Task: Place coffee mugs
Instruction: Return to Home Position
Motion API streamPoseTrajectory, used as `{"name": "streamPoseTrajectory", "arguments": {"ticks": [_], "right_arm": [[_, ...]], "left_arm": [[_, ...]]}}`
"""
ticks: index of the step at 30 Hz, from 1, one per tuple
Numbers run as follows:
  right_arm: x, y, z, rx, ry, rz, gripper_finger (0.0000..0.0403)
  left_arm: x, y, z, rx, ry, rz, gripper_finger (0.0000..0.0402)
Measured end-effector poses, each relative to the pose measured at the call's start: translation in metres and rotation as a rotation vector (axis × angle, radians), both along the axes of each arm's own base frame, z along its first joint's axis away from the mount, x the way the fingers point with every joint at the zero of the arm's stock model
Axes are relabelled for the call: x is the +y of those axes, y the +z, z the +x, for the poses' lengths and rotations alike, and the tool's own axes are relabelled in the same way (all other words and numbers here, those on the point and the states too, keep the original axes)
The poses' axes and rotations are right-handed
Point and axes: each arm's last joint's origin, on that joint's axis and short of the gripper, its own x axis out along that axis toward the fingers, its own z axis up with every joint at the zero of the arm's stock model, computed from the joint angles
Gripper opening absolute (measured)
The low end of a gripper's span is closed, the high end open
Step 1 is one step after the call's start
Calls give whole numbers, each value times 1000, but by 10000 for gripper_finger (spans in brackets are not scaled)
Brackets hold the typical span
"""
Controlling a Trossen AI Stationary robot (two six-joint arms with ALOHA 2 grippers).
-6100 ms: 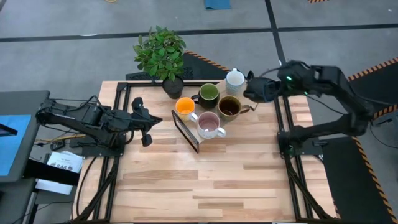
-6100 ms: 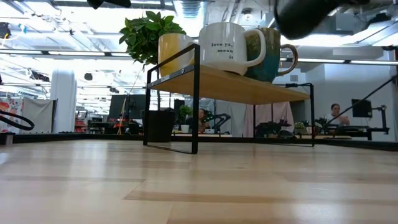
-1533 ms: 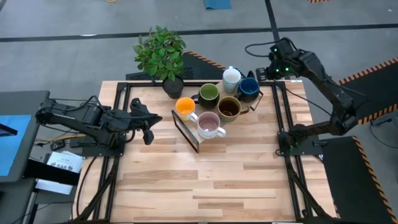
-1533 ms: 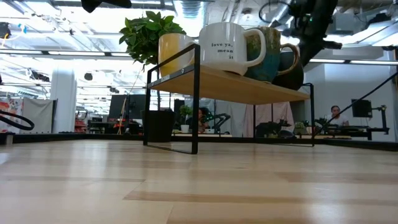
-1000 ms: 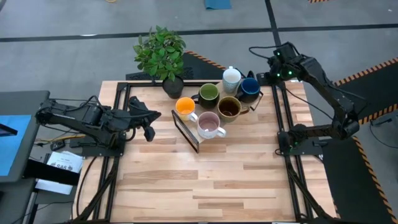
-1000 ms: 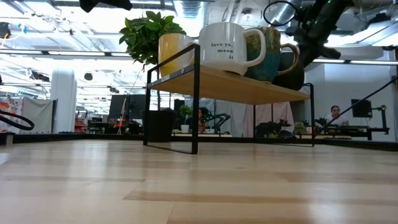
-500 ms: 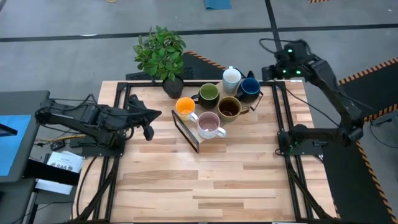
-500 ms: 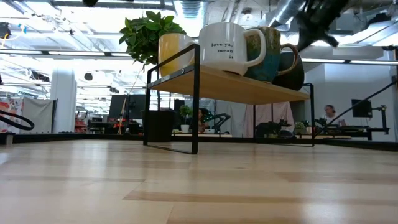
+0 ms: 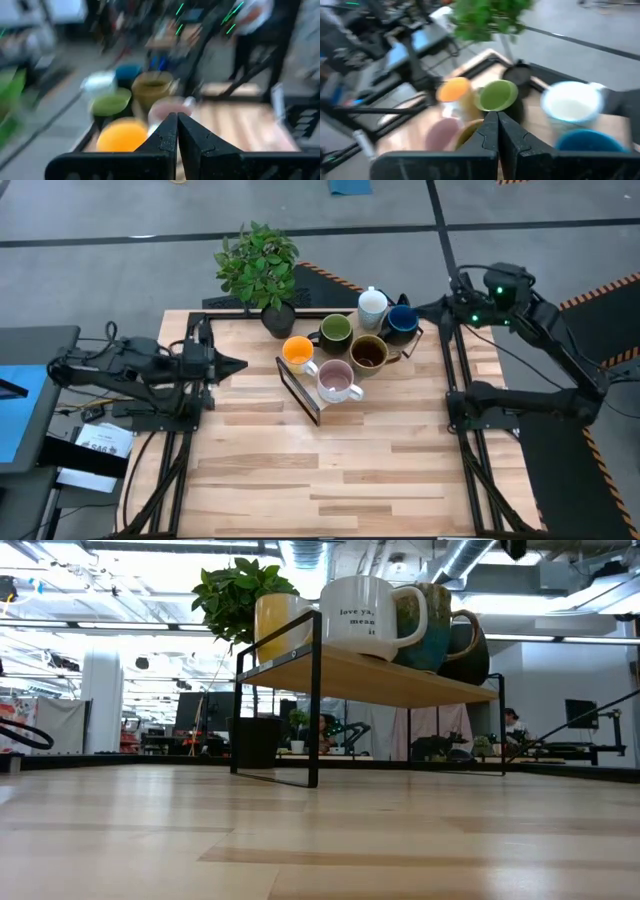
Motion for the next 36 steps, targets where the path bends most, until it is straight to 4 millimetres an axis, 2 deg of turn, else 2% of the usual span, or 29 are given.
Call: {"name": "streamPoseTrajectory", "arguments": {"ticks": [3,6,12,18,21,26,36], "right_arm": [[8,3,8,-30,71,-12,20],[14,4,20,-35,114,-28,20],[19,-2,40,7,116,-33,20],[22,-4,46,5,115,41,20],[22,-4,46,5,62,42,20],[22,-4,45,7,32,32,20],[23,-3,44,14,45,2,21]], "left_arm": [[8,-12,-7,-147,-101,28,0],[18,-30,-13,-222,-154,3,0],[31,-69,-20,-189,-193,-127,0],[29,-95,-37,-215,-152,-269,0],[26,-104,-47,-226,-89,-294,0],[23,-106,-55,-241,4,-330,0],[6,-111,-27,-135,-9,-327,0]]}}
